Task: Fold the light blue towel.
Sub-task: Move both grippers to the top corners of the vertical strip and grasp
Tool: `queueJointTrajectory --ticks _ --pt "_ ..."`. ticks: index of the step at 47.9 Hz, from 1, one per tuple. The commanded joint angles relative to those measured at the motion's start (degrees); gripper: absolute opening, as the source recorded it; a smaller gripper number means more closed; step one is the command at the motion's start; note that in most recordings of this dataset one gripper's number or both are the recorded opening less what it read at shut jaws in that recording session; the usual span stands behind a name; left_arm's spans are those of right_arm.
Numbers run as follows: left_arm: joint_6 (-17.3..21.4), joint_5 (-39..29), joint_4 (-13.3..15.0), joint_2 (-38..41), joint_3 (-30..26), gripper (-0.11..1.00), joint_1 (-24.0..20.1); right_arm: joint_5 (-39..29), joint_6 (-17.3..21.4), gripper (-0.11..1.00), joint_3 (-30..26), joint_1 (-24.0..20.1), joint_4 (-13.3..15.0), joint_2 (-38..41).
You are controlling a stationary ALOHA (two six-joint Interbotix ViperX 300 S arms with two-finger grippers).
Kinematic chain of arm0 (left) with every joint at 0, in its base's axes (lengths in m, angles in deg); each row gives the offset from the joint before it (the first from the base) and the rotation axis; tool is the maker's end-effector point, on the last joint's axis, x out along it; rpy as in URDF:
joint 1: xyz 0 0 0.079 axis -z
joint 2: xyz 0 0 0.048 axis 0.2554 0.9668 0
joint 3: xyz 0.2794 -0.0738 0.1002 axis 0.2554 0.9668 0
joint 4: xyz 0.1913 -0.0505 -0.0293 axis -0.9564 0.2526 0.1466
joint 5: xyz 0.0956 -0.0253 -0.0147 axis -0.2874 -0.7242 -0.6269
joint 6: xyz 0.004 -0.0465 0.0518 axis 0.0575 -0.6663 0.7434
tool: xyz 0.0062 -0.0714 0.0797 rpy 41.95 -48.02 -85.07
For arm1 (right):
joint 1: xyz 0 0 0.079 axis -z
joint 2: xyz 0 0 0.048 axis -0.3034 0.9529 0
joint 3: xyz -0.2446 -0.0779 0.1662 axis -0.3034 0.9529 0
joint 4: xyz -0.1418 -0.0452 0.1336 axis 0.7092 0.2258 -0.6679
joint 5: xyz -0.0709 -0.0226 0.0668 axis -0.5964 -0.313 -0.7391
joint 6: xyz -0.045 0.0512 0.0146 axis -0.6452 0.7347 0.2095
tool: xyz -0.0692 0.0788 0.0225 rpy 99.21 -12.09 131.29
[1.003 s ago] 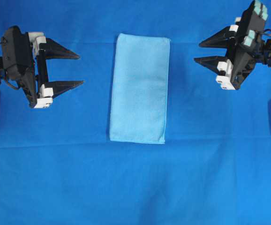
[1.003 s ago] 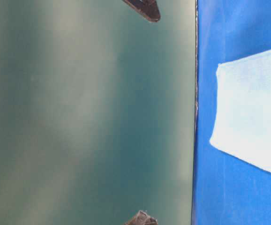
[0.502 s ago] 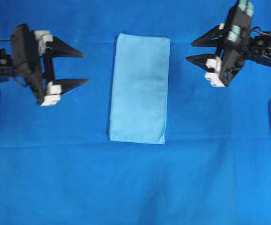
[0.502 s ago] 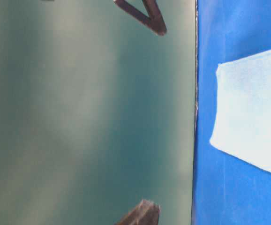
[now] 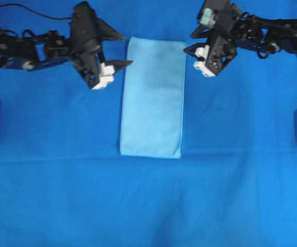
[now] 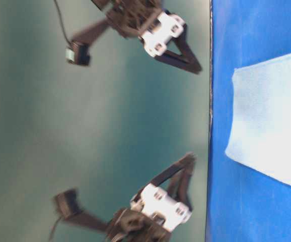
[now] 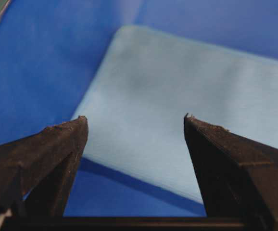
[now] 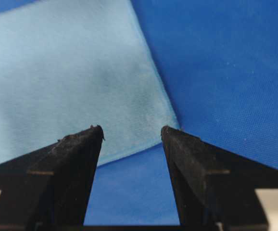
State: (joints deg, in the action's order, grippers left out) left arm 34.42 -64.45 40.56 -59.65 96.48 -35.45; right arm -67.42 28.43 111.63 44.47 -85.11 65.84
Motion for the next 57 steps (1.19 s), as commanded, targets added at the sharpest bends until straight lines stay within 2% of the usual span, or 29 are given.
queueJointTrajectory --ticks 1,16,30,33,36,42,44,48,57 --pt "0.0 0.3 0.1 3.3 -3.3 0.77 -1.6 0.4 0.0 0.57 -2.1 0.7 0.2 2.1" --pt "-0.1 0.7 0.1 14.0 -8.4 0.77 -4.9 2.3 0.0 0.57 -5.6 2.5 0.2 10.9" --pt "0.0 0.7 0.1 17.3 -9.1 0.73 -7.2 2.5 -0.3 0.56 -7.1 4.4 0.3 14.9" --pt "0.0 0.4 0.1 17.3 -8.9 0.67 -7.1 2.5 -0.3 0.51 -7.2 4.4 0.5 15.3" --pt "0.0 0.2 0.1 17.3 -8.8 0.54 -7.2 2.5 -0.3 0.43 -7.2 4.4 1.2 15.7" --pt "0.0 -0.3 0.1 17.4 -9.1 0.25 -7.2 2.3 -0.3 0.12 -7.2 4.4 1.8 16.3" --pt "0.0 -0.4 0.1 17.4 -9.1 0.16 -7.1 2.2 -0.3 0.05 -7.2 4.4 1.8 16.3" --pt "0.0 -0.4 0.1 17.5 -9.1 0.05 -7.2 1.9 -0.3 0.05 -7.0 4.4 1.8 16.3" --pt "0.0 -1.0 0.1 17.1 -9.1 0.04 -7.1 1.8 -0.3 0.05 -7.6 4.4 1.8 15.8"
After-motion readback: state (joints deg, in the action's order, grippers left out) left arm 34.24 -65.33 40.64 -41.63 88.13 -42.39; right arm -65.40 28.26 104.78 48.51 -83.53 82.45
